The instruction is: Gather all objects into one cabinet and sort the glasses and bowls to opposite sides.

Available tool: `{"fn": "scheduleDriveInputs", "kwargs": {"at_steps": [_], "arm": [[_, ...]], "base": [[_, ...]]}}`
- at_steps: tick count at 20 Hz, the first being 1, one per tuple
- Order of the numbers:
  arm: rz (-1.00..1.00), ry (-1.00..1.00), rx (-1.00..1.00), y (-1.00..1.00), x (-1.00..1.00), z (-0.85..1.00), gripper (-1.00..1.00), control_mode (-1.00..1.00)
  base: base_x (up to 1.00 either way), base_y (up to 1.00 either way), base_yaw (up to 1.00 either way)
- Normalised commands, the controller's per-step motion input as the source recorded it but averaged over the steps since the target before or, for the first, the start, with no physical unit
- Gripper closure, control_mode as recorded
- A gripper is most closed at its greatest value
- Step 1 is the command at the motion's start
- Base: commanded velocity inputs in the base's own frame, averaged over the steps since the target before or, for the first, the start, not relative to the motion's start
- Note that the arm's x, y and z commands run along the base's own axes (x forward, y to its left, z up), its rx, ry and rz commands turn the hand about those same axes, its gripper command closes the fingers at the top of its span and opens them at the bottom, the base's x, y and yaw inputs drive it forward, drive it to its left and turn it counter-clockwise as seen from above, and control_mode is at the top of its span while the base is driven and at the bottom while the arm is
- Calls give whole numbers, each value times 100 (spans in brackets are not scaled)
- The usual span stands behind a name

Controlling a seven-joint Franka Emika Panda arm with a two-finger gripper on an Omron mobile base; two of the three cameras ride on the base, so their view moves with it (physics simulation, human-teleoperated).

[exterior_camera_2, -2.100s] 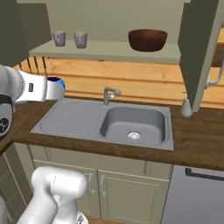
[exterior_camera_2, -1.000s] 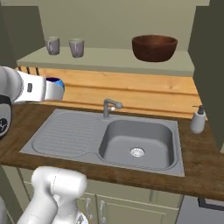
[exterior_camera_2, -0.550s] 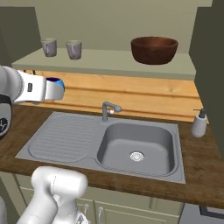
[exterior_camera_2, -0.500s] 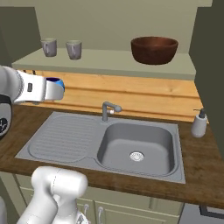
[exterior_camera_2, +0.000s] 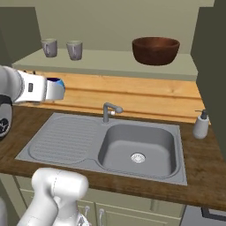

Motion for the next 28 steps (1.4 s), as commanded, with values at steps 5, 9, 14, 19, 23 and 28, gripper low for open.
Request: {"fn": "scheduleDriveInputs", "kwargs": {"at_steps": [5,9,14,19,23,28], "arm": [[16,0,0,3,1,37,100,-100],[13,-1,1,16,7,29,100,-100],[1,-1,0,43,28,18,100,-100],[0,0,0,36,48,1,100,-100],[0,-3,1,7,33,0,100,-100],[0,-5,0,18,34,-5,100,-100]], "base": [[0,0,0],[0,0,0],[0,0,0],[0,0,0],[0,0,0],[0,0,0]]}}
